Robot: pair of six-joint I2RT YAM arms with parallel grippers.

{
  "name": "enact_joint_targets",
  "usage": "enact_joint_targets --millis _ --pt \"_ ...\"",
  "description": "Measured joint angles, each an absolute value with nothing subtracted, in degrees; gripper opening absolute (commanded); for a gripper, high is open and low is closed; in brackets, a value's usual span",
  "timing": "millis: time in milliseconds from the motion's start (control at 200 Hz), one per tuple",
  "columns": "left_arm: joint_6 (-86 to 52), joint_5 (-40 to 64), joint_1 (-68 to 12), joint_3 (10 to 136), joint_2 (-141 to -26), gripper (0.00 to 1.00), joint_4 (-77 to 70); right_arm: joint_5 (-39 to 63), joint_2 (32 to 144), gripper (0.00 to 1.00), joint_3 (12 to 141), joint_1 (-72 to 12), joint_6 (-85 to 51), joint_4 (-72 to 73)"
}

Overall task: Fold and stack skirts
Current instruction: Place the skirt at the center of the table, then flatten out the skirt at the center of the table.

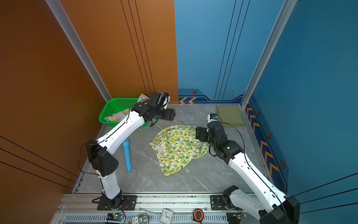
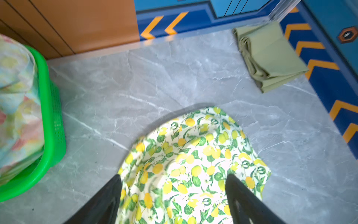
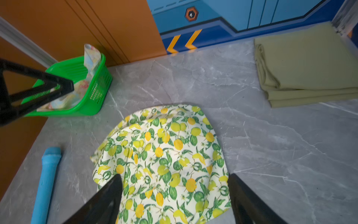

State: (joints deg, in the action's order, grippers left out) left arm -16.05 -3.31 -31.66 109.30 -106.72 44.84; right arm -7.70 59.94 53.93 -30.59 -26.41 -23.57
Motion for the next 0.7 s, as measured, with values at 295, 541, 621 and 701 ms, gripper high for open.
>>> enact_joint_targets --millis 295,541,621,701 --pt "-16.97 -2.04 -21.41 97.86 -97.43 0.96 46.04 -15.00 72.53 0.85 51.40 -54.98 -26.41 -23.59" --pt "-16.97 0.62 -19.14 89.41 -94.04 0.96 44.53 -19.27 81.45 0.87 52.14 -67.55 -25.47 -26.55" --pt "-17.02 1.72 -17.69 87.42 -94.02 0.96 43.72 -20.43 82.63 0.87 52.53 -71.55 -24.25 -27.00" --pt "-17.02 2.37 -16.67 86.00 -93.67 0.96 42.78 -21.37 84.40 0.88 53.43 -74.78 -22.74 -27.33"
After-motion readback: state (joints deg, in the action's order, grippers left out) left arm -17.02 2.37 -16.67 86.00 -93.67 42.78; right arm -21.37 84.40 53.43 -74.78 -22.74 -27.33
